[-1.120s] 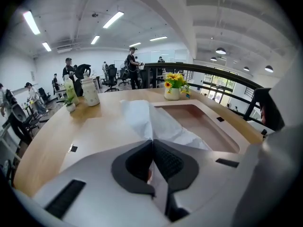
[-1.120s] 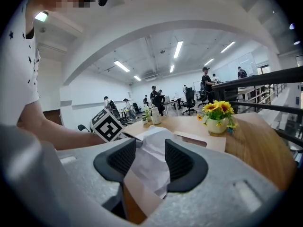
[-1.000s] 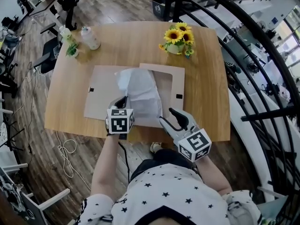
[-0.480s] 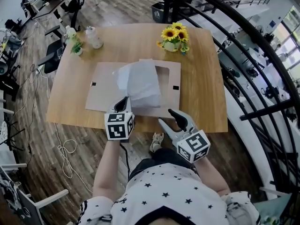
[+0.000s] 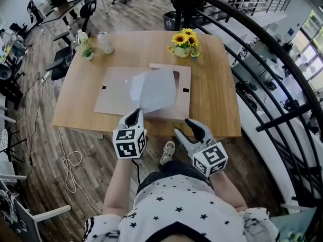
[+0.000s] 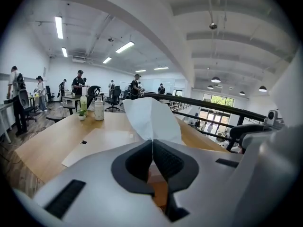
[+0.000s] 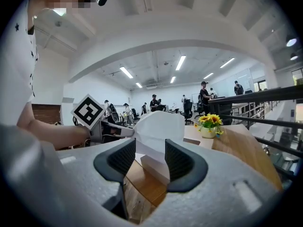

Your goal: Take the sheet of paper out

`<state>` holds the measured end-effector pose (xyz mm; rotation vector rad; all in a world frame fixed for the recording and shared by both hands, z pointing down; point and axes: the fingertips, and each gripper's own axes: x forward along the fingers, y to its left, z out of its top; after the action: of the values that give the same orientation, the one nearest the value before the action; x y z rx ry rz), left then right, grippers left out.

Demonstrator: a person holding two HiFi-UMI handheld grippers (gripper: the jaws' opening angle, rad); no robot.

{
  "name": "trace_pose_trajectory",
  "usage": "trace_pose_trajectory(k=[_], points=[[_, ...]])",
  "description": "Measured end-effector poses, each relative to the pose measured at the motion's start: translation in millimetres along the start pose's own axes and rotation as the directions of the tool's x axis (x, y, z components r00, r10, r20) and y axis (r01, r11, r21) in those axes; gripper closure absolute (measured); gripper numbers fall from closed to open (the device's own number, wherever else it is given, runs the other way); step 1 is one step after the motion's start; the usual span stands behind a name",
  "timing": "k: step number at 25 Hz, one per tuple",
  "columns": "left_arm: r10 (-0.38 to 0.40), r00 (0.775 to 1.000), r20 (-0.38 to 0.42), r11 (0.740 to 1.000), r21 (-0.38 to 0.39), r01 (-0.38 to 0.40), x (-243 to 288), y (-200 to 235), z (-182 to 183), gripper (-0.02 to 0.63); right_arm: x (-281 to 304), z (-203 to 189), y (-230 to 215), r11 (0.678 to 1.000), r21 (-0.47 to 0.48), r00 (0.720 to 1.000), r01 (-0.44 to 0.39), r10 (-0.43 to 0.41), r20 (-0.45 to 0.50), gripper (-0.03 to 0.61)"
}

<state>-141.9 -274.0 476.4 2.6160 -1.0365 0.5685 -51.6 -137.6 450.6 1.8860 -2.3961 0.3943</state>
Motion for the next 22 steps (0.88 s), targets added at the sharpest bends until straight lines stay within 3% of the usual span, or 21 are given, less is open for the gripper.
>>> trace_pose_trajectory(k=[11, 22], points=[[-0.031, 0.993, 0.113, 0.999, -0.022, 0.034, -73, -46, 1, 0.607, -44, 11, 19, 0.998, -0.051, 0.997, 0.043, -0.040, 0.061, 0.428], [-0.033, 0.985, 0.170, 0.997, -0.059, 0.044, -128, -64, -18, 0.607, -79, 10, 33, 0.993, -0.065, 0.989, 0.100, -0.092, 0.116, 0.557]])
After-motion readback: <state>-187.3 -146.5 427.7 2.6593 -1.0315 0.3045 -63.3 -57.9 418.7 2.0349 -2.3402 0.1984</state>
